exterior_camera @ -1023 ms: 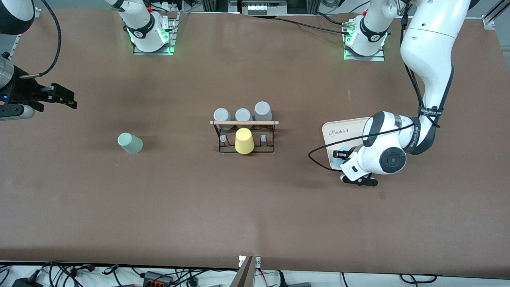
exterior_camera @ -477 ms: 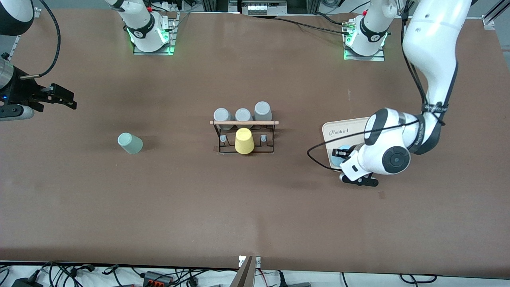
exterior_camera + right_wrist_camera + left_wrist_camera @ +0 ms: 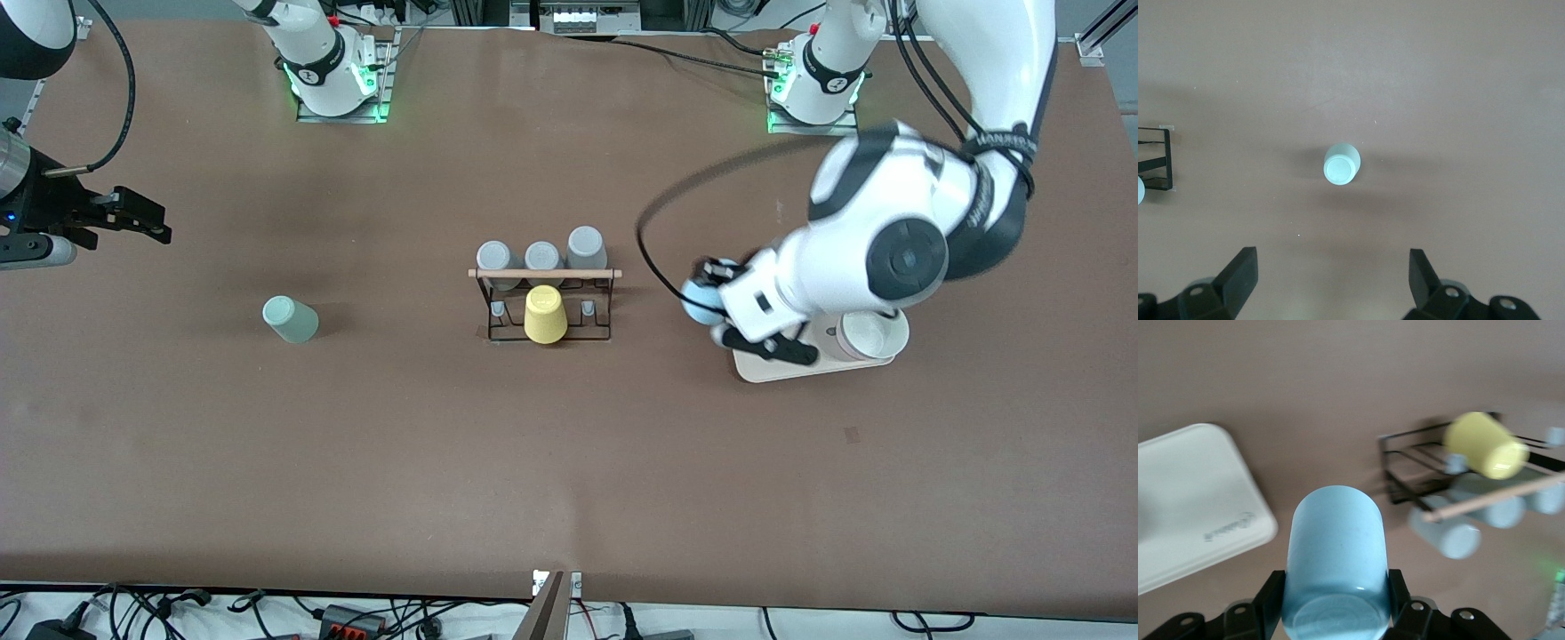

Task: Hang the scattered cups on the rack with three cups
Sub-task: 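Carry the light blue cup to the rack and hang it on a peg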

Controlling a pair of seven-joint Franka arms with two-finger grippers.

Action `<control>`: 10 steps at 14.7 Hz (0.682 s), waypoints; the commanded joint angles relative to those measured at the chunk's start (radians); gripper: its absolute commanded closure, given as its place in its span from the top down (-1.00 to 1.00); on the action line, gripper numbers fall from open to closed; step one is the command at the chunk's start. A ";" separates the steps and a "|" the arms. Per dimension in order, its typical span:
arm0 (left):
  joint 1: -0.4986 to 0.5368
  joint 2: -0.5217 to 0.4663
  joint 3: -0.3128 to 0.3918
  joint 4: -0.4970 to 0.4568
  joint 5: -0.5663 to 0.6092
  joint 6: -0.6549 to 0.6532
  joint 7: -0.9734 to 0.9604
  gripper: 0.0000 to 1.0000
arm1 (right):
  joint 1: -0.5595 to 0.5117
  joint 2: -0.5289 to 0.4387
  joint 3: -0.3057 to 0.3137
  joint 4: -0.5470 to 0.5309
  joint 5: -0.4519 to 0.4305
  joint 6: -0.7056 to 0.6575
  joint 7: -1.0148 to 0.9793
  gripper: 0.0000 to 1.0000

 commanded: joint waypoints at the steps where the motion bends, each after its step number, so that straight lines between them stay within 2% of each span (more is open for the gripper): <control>1: -0.035 0.081 -0.034 0.088 -0.019 0.029 -0.102 -0.95 | -0.013 0.003 0.012 0.011 -0.011 -0.012 -0.007 1.00; 6: -0.081 0.142 -0.036 0.116 -0.015 0.212 -0.127 -0.95 | -0.013 0.003 0.012 0.011 -0.011 -0.011 -0.007 1.00; 10: -0.101 0.161 -0.034 0.100 0.001 0.221 -0.118 -0.94 | -0.016 0.005 0.012 0.011 -0.011 -0.011 -0.007 1.00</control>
